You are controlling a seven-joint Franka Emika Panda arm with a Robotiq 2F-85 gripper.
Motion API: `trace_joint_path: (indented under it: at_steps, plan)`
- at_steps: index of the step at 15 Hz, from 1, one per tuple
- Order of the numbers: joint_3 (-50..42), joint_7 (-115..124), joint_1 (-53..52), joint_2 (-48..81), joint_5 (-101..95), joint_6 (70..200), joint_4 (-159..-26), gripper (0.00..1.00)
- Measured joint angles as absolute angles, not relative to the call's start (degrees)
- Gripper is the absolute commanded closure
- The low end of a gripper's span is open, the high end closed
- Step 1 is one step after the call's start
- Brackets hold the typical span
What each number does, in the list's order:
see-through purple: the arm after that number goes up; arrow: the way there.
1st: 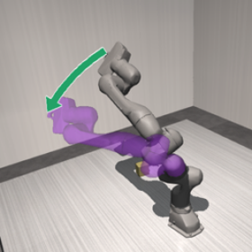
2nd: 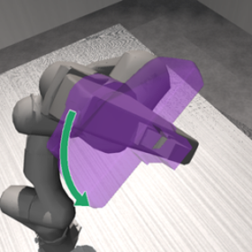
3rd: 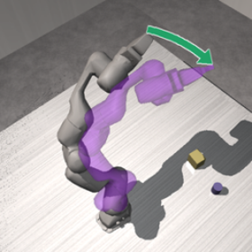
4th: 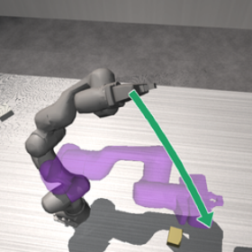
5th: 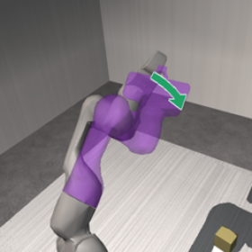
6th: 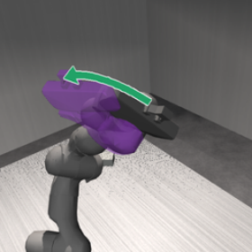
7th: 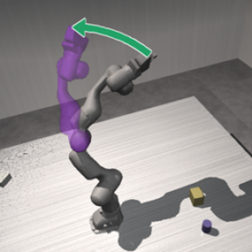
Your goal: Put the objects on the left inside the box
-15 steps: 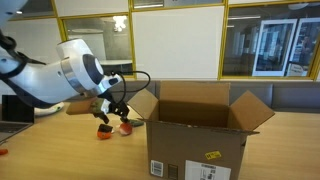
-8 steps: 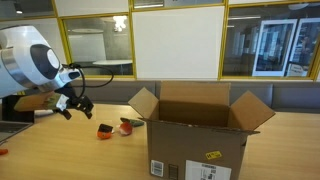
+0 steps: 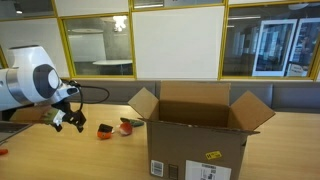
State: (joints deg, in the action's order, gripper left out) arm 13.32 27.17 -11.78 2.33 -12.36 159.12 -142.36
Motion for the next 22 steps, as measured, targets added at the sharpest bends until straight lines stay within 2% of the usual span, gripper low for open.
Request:
trace_joint_path:
  at_steps: [8, 22]
  plan:
    - [9.3, 27.3, -11.7, 17.9, -7.4, 158.1, -129.0, 0.00]
    - [3.5, 31.5, -14.0, 37.6, 3.5, 147.6, -100.3, 0.00]
